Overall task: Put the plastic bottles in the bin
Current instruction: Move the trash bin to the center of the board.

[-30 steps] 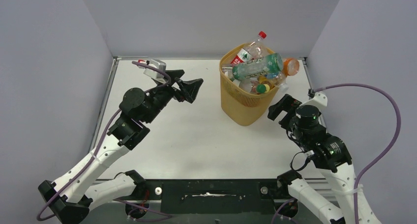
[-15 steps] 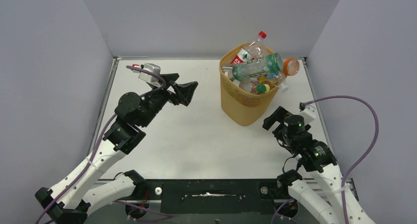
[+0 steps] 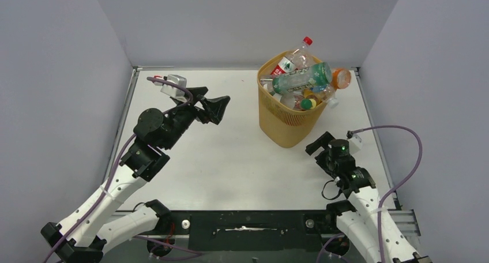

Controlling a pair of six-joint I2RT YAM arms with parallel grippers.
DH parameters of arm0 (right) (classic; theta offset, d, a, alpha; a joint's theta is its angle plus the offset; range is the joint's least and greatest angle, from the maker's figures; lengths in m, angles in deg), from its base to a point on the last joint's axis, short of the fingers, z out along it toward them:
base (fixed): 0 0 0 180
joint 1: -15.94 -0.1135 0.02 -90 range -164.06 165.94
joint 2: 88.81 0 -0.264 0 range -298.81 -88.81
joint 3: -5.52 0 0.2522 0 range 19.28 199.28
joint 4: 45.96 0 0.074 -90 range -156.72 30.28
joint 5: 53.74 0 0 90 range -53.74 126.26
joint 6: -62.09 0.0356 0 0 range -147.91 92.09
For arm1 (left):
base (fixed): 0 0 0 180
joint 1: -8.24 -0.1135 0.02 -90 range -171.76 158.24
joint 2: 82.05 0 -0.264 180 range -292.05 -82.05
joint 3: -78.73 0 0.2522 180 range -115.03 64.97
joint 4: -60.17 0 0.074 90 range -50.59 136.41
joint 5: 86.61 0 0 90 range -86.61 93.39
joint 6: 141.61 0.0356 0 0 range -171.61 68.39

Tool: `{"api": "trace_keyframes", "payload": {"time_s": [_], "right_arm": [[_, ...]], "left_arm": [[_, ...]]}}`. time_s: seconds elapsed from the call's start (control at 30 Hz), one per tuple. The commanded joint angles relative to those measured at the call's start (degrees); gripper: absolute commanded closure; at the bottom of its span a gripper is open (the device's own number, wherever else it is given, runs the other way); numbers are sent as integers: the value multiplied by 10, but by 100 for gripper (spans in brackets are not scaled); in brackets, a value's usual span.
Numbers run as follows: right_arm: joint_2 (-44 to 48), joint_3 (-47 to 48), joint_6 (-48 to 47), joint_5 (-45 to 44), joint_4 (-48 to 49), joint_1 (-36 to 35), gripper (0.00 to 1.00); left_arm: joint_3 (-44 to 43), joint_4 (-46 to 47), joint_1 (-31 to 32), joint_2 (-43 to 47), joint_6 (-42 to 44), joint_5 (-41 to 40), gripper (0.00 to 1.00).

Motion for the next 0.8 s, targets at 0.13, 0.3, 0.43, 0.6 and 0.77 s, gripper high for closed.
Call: {"api": "trace_keyframes", "payload": {"time_s": [0.13, 0.3, 0.43, 0.6, 0.77], "right_arm": [[-21, -45, -62, 205, 154, 231, 2], [-61, -39, -101, 325, 220, 397, 2], [-111, -14, -105, 369, 270, 427, 2], [-170, 6, -102, 411, 331, 427, 2], [-216, 20, -99, 445, 378, 416, 2]], "left_arm": [[2, -3, -8, 15, -6, 5, 11], [8, -9, -11, 18, -10, 7, 11], [9, -17, -13, 21, -10, 6, 11], [9, -25, -19, 21, -10, 3, 11], [12, -29, -25, 20, -16, 2, 11]]}}
